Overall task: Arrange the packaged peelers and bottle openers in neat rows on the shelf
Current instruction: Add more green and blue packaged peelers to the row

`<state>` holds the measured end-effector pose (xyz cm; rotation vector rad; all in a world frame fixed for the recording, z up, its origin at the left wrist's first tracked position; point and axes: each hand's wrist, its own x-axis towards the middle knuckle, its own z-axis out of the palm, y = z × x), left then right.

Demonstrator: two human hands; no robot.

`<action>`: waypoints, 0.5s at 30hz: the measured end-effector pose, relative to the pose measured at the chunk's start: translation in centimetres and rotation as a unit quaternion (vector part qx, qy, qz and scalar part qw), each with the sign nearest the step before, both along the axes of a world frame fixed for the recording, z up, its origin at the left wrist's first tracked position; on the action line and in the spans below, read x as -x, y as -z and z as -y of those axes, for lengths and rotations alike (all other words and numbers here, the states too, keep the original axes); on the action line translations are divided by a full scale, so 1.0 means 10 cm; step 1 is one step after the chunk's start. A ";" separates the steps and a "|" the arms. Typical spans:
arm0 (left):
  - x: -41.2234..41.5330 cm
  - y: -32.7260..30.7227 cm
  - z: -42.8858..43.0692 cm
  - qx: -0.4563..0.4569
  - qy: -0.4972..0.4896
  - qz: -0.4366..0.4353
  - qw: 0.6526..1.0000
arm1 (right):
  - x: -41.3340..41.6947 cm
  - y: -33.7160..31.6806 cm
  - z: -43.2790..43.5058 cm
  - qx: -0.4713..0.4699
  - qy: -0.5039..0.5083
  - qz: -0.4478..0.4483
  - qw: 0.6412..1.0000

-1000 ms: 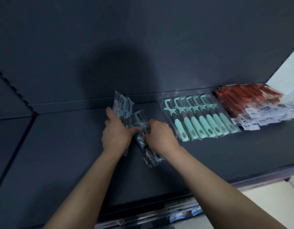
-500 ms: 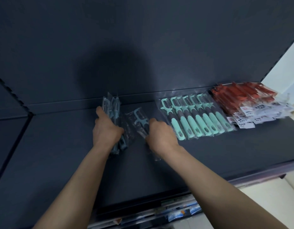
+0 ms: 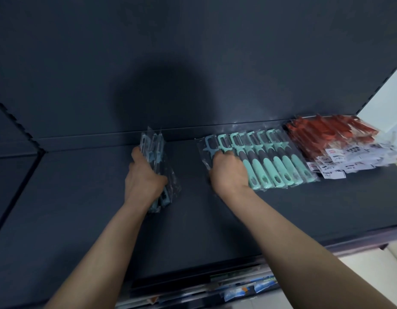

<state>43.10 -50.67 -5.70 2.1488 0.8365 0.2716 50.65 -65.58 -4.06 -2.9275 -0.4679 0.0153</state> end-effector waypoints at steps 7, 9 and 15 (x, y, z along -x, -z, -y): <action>0.03 0.00 0.03 -0.007 -0.004 0.024 1.000 | -0.02 0.02 0.01 0.017 -0.012 0.026 0.999; 0.03 0.00 0.03 -0.007 -0.006 0.028 1.000 | -0.02 0.01 0.03 0.020 -0.012 0.028 0.999; 0.03 0.01 0.04 0.002 -0.001 0.046 0.999 | 0.00 -0.01 0.01 0.044 -0.030 0.083 0.995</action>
